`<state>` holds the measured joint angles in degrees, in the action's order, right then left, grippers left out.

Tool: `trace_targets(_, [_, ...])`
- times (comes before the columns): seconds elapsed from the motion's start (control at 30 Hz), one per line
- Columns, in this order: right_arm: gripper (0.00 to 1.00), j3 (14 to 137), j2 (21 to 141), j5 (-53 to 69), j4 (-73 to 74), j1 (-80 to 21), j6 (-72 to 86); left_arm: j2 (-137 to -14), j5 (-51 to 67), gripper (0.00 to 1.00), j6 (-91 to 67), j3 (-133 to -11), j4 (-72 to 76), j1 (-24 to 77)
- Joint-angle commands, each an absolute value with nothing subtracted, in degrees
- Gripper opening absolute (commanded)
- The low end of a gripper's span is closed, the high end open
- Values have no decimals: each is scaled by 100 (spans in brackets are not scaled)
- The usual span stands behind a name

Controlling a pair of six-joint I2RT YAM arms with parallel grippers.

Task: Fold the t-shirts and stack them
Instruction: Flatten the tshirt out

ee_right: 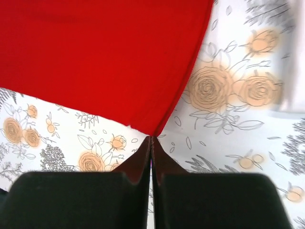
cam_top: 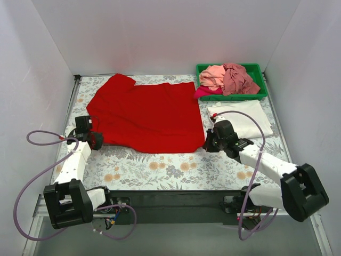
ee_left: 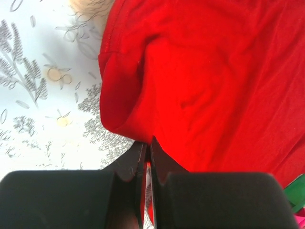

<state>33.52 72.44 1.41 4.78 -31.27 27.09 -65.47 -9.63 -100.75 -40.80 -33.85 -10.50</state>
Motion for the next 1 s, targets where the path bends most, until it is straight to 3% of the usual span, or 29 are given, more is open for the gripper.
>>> trace_targets(0.0, [1, 3358, 6400, -614, 1036, -3155, 2733, -6302, -949, 0, -10353, -4202, -4191, -1072])
trace_targets(0.1, [1, 3016, 5995, -572, 1222, -3146, 2856, -5821, -1089, 1, -10677, -3738, -4630, -1072])
trace_targets(0.17, [1, 2874, 5994, -536, 1222, -3138, 2874, -5687, -1300, 22, -10775, -3516, -4763, -1072])
trace_targets(0.2, [1, 2831, 6003, -554, 1230, -3138, 2865, -5617, -1327, 45, -10784, -3481, -4807, -1072])
trace_targets(0.37, [1, 2777, 6126, -922, 1563, -3076, 2778, -5590, -1485, 83, -10784, -3769, -5246, -1072])
trace_targets(0.53, [1, 2838, 6161, -958, 1573, -3067, 2690, -5624, -1005, 86, -10135, -3937, -4661, -1081])
trace_targets(0.63, [1, 2900, 6091, -888, 1521, -3059, 2532, -6037, -642, 91, -9791, -4051, -4228, -1072])
trace_targets(0.97, [1, 2619, 5871, -501, 1020, -3067, 2171, -7479, -193, 93, -9554, -4728, -3569, -1063])
